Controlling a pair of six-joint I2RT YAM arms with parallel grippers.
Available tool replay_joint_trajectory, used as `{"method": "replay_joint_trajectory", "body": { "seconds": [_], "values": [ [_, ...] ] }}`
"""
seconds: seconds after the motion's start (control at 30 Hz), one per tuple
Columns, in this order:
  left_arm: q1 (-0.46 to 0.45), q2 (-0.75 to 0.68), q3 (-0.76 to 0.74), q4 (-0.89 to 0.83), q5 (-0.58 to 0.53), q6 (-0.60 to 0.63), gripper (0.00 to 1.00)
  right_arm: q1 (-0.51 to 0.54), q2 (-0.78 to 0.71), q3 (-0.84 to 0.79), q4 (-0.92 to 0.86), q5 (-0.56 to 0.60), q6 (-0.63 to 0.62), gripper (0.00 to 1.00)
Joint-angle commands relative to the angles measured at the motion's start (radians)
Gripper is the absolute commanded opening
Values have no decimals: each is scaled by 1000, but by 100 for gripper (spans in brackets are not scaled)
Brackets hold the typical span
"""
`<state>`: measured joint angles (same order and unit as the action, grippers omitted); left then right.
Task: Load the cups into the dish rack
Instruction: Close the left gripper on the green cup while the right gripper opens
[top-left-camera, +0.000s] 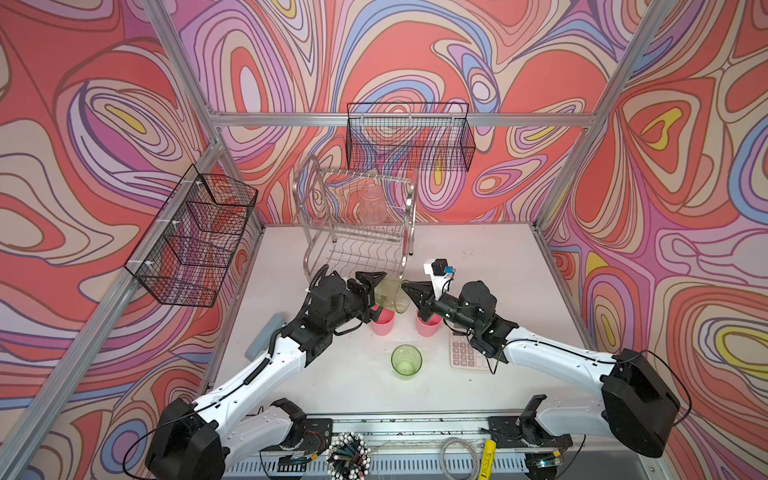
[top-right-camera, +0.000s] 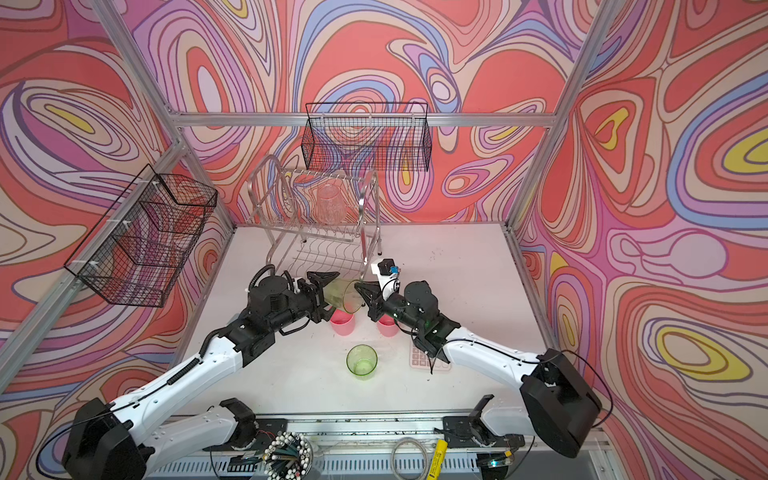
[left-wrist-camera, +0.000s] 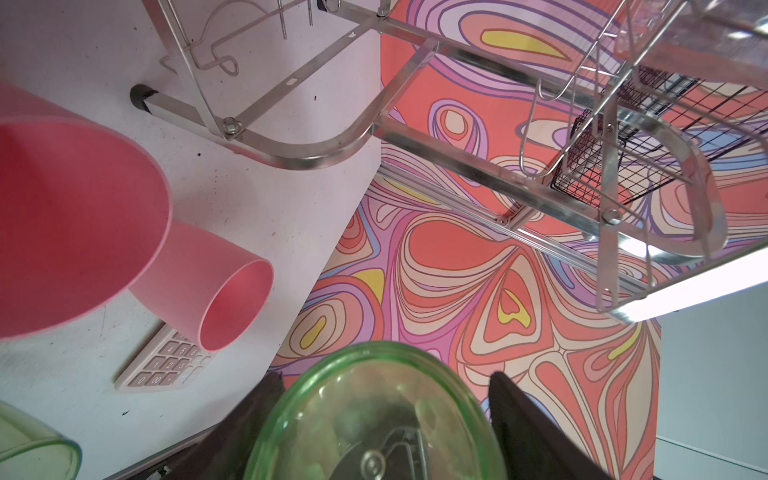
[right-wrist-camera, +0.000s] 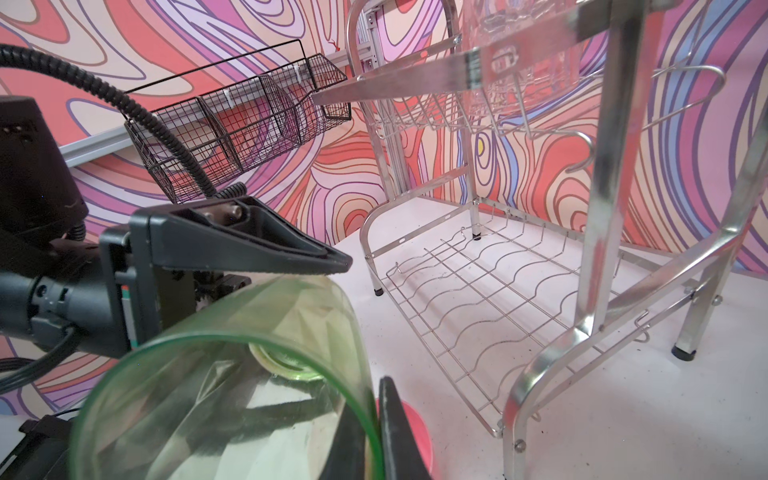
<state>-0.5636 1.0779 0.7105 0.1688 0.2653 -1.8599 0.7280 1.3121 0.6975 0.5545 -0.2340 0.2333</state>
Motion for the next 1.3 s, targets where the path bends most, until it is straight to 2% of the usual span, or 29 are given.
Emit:
{"method": "replay_joint_trajectory", "body": {
  "seconds": [0.0,0.6,0.8,1.07,1.27],
  "values": [
    [-4,-30,4,31,3,-13,80,4,18,25,13,0,-17,0],
    [-4,-28,0,42,-18,4,73,4,33,37,0,-1,-24,0],
    [-4,-40,-8,41,-39,34,66,4,27,48,-23,1,-20,1],
    [-4,-52,1,41,-63,109,58,4,13,59,-44,7,-10,23],
    [-4,-49,13,6,-73,149,57,4,2,62,-50,6,-6,44]
  ]
}}
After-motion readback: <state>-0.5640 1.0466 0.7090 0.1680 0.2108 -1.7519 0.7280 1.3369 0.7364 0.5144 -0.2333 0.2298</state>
